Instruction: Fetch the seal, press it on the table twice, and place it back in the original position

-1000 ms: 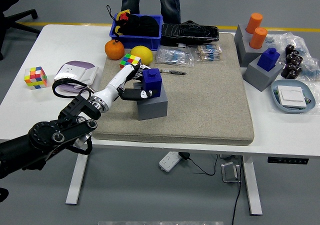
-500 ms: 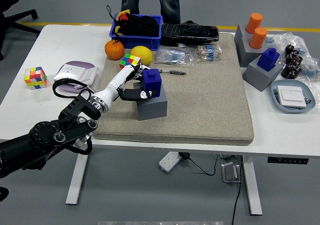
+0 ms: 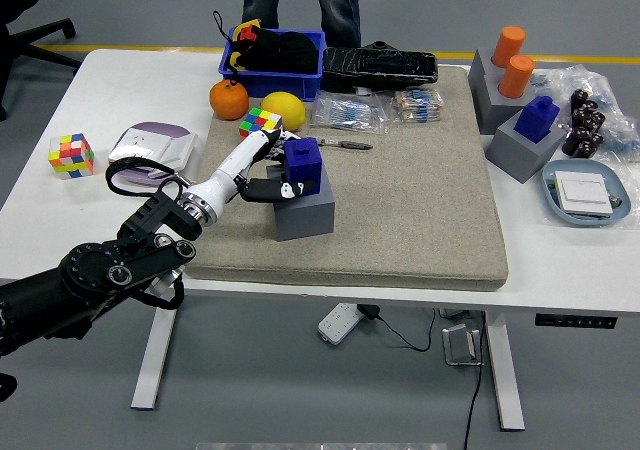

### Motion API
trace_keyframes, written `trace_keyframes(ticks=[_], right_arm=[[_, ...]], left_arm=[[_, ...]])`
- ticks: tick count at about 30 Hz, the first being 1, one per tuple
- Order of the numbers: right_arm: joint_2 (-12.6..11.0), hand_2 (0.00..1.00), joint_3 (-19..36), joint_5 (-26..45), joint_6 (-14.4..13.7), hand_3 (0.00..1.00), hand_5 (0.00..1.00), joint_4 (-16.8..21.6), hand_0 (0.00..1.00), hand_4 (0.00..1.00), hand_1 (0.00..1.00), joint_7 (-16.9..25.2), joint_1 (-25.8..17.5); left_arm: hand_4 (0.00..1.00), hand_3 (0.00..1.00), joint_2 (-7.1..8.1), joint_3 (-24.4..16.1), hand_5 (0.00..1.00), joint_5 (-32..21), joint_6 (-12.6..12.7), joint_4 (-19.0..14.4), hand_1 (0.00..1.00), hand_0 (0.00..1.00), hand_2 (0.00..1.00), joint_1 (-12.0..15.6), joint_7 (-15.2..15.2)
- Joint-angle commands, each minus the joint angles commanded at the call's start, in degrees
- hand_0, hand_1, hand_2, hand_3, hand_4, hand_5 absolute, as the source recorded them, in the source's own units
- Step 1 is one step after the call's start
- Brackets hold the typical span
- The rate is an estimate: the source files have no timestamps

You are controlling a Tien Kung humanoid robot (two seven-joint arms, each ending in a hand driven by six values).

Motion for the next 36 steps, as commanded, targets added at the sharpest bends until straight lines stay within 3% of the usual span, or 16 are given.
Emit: trace_keyframes(ticks=[36], right_arm=[[0.11, 0.731, -0.29, 0.34, -0.01, 0.743, 0.57, 0.02, 0.864, 0.797, 0.774, -0.01, -0.17]], left_arm=[[0.688, 0.585, 0.68, 1.49, 0.002, 0.7, -0.21, 0.34, 0.518, 0.62, 0.471, -0.36, 0.65]])
